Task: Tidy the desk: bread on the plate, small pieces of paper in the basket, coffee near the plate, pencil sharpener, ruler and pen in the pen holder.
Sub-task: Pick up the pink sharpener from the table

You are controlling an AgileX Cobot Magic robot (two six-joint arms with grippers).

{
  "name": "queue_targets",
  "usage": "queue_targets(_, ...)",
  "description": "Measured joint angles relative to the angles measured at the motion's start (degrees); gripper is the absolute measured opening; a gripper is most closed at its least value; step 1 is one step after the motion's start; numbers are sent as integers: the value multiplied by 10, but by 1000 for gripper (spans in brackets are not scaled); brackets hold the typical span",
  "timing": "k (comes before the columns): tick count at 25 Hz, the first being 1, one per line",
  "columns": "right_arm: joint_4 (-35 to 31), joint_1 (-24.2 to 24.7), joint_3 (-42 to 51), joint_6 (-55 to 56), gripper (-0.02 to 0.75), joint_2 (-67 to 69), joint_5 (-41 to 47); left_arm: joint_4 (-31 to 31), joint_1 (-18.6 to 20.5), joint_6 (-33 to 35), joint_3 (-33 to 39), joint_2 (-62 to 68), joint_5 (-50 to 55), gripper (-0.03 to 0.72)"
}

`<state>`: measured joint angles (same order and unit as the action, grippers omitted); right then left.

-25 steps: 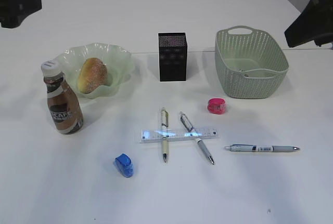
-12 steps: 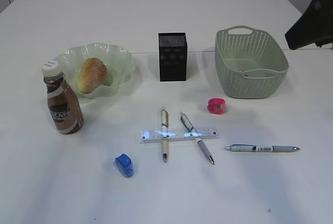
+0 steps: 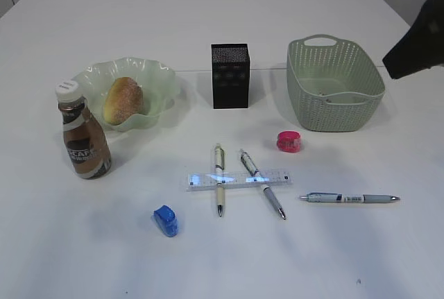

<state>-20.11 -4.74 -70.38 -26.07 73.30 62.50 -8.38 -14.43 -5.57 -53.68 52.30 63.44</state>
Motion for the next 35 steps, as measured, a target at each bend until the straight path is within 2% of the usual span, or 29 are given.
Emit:
queue_targets(8, 0, 0, 0, -59, 443, 15, 10, -5, 0, -1, -2, -5, 5, 556)
queue_targets(15, 1, -1, 0, -155, 443, 76, 16, -5, 0, -1, -1, -5, 6, 551)
queue_targets(23, 8, -28, 0, -248, 443, 129, -37, -4, 0, -1, -1, -5, 8, 540)
queue_targets(29, 62, -70, -2, -270, 443, 156, -90, -4, 0, -1, -1, -5, 5, 540)
queue_targets(35, 71, -73, -5, -295, 443, 180, -120, -4, 0, -1, -1, -5, 2, 540)
